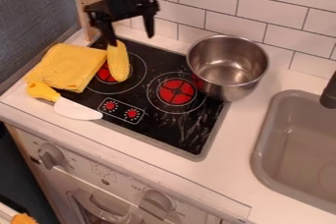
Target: Move the bowl to the left of the yellow towel
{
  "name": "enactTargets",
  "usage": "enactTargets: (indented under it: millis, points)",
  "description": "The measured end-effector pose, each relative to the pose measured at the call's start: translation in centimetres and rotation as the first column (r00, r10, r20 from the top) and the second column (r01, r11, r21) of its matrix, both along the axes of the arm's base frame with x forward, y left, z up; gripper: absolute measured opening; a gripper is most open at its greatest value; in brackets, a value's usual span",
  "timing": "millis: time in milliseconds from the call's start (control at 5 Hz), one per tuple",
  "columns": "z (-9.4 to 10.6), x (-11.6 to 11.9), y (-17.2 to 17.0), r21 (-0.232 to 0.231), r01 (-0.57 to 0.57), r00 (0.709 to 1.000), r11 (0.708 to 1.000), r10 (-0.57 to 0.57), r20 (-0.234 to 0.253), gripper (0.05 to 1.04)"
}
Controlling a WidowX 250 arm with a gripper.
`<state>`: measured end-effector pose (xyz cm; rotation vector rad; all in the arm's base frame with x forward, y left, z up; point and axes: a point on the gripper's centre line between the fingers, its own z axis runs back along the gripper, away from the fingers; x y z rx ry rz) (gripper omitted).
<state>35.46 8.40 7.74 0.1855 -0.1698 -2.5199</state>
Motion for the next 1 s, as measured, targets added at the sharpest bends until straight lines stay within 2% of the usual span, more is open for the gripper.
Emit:
enactTargets:
  millis: [400,600,800,1000]
  points:
    - [0.7,1.6,-4.3,0.036,0.156,0.987,0.987,-0.157,0.029,1.0]
    - [0.5,2.7,-6.9,0.067,0.252,0.967,0.965,-0.253,0.012,1.0]
    - [-2.0,3.4,-8.1,0.06,0.298,0.955,0.953,-0.297,-0.027,1.0]
    - [-2.8,3.6,-8.1,0.062,0.302,0.953,0.951,-0.301,-0.027,1.0]
